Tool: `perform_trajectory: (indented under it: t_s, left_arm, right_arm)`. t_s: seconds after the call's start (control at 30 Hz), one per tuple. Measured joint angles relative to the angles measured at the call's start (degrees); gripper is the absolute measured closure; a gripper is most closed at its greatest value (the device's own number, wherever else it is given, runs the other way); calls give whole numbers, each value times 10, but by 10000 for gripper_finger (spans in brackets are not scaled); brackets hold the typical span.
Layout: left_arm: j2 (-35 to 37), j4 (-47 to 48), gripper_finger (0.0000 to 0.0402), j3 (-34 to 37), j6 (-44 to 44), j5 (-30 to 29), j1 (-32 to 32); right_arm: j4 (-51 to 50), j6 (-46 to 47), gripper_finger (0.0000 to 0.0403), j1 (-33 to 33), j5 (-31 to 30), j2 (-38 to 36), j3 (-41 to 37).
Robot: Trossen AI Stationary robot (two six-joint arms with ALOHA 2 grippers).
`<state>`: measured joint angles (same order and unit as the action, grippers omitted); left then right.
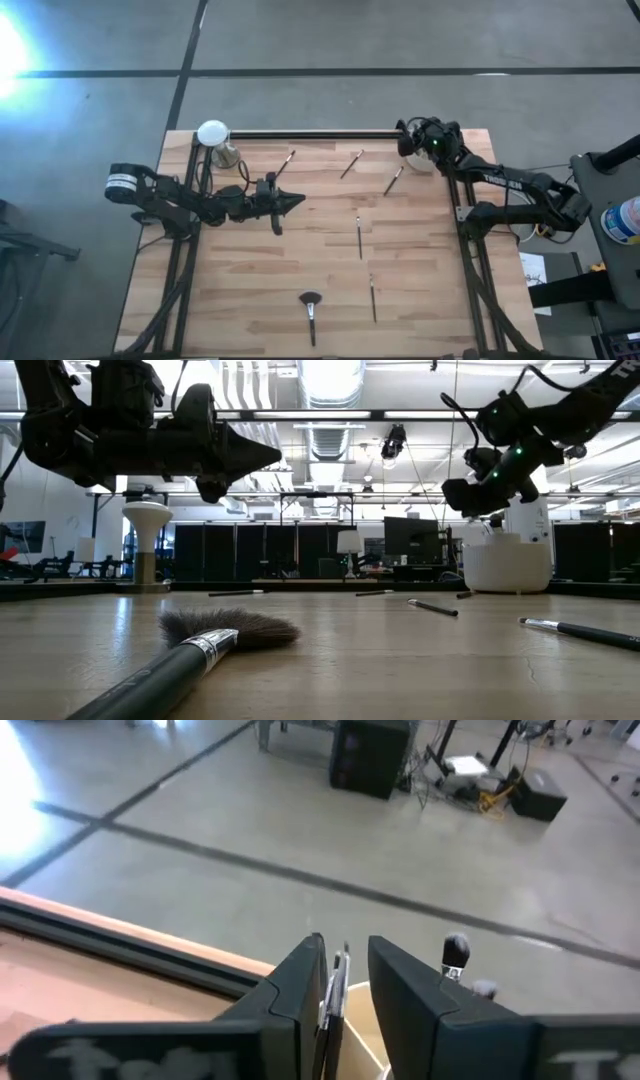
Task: Pick & Place Makeup Brushes
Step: Put the black lash brow brush into the white makeup holder
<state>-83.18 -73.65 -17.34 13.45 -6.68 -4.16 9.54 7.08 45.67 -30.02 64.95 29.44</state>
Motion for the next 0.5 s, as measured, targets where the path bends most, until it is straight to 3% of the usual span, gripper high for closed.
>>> perform_trajectory:
  t_s: [0.23,0.5]
  left_arm:
    - [0,16,402,0,-1,-5,-3]
    - [0,65,402,0,8,-40,-17]
  right_arm:
    - [-134,13,366,-48,-5,-1,68]
    - [-169,54,394,-190,-91,-9,61]
